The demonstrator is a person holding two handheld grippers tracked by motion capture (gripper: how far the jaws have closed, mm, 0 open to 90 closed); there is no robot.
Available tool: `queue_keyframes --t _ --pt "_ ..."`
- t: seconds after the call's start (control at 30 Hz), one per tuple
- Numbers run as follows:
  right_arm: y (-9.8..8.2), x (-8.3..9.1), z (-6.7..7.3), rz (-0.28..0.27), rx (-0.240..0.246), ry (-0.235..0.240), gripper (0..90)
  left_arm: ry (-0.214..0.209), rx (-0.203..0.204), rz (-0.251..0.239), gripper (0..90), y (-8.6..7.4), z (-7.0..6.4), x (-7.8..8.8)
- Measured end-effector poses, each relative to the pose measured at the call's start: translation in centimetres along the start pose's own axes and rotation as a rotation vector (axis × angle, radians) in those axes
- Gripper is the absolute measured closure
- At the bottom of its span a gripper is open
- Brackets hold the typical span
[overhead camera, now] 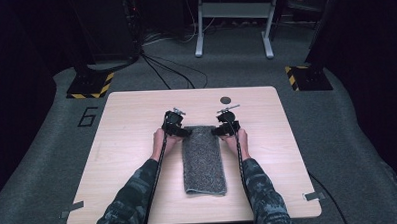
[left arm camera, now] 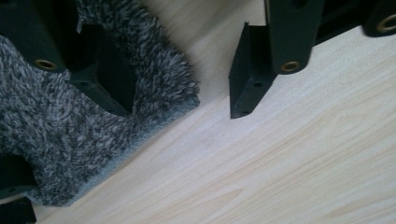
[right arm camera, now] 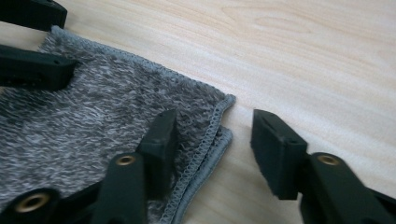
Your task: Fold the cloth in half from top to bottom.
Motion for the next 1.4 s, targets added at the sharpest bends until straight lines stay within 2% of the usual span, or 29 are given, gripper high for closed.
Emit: queue_keyframes --t 0.1,0.33,0.5,0.57,0.7,0.83,1.07,1.23,1.27,1.33,1.37,1.4 --pt "0.0 0.0 -0.1 -0.006 0.041 -0.022 63.2 -0.004 -0.015 -0.010 49.3 0.0 -0.4 -0.1" --pt "-0.1 0.0 0.0 -0.007 0.037 -0.013 79.2 -0.027 -0.030 -0.014 66.6 0.2 -1.1 -0.1" --pt "-0.2 0.0 0.2 -0.008 0.057 0.005 83.4 -0.052 -0.005 -0.018 78.1 0.2 -1.4 -0.2" --pt "-0.1 -0.1 0.3 -0.004 0.048 0.007 84.3 -0.055 -0.004 -0.018 81.4 0.2 -1.4 -0.2" --pt "-0.2 0.0 0.3 -0.019 0.037 0.000 85.3 -0.051 -0.011 -0.017 83.4 0.2 -1.5 -0.1" --pt "-0.3 0.2 1.0 -0.036 0.095 -0.047 85.8 -0.051 -0.020 -0.022 83.8 0.3 -1.5 0.3" --pt "0.5 1.4 1.2 -0.109 0.087 -0.022 85.8 -0.047 -0.036 -0.069 83.9 1.0 -1.3 1.5" --pt "1.6 2.7 1.6 -0.162 0.111 -0.020 85.7 -0.028 -0.048 -0.122 83.9 2.2 -1.1 2.5" --pt "1.9 2.9 1.7 -0.175 0.112 -0.014 85.7 -0.027 -0.062 -0.120 83.8 2.4 -1.0 2.8" --pt "2.4 3.4 1.8 -0.192 0.134 -0.010 85.7 -0.018 -0.059 -0.141 83.8 2.8 -1.0 3.1" --pt "2.6 3.6 2.1 -0.200 0.117 -0.012 85.7 -0.016 -0.066 -0.143 83.8 3.0 -0.9 3.3" --pt "2.8 3.8 2.0 -0.204 0.145 -0.005 85.7 -0.017 -0.068 -0.142 83.9 3.1 -0.8 3.5"
Point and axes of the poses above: each handheld gripper's, and its own axes: x roughly backward along the jaws, y roughly out of its top, z roughly to its left, the point moved 6 cm from there along -x, roughly forward along the jaws, and after that the axes turned 11 degrees about -z, right-handed, at the moved point
